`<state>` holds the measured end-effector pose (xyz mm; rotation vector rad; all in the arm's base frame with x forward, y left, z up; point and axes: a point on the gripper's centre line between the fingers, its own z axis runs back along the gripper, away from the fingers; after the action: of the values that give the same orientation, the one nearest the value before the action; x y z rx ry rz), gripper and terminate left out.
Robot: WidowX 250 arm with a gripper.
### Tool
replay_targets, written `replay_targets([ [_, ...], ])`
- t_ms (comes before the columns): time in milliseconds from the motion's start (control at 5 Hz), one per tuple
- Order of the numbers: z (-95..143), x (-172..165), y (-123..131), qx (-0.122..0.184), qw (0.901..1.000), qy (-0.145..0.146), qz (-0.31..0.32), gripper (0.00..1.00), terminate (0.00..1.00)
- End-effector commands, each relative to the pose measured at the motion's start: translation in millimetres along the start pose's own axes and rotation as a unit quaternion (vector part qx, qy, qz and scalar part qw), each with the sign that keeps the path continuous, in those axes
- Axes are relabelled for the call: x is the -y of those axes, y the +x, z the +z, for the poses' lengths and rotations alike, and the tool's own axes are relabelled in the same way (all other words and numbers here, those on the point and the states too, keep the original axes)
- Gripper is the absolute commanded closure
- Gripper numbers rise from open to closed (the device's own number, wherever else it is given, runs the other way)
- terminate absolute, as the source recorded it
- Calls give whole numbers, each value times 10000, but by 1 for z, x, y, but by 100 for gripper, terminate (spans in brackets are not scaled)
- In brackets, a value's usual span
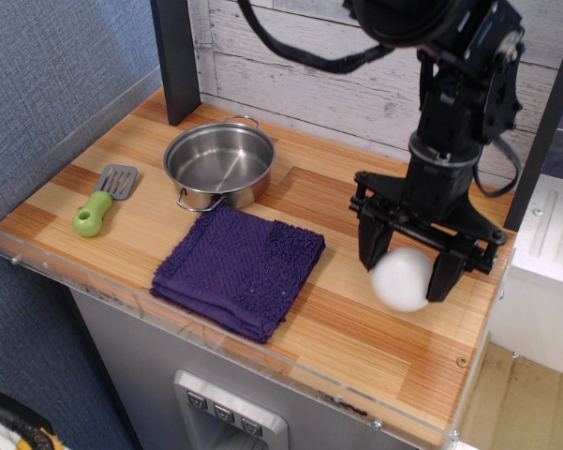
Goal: Put the mushroom inside the pot.
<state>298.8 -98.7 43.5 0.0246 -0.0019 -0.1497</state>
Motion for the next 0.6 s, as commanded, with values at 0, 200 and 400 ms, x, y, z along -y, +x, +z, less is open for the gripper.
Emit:
replay_targets([
  [0,62,-58,-1,703,9960,-38,546,100,0],
  [200,58,-109,0,737,9923,-96,995,100,0],
  [400,41,-159,4,633,9884,-126,1375,100,0],
])
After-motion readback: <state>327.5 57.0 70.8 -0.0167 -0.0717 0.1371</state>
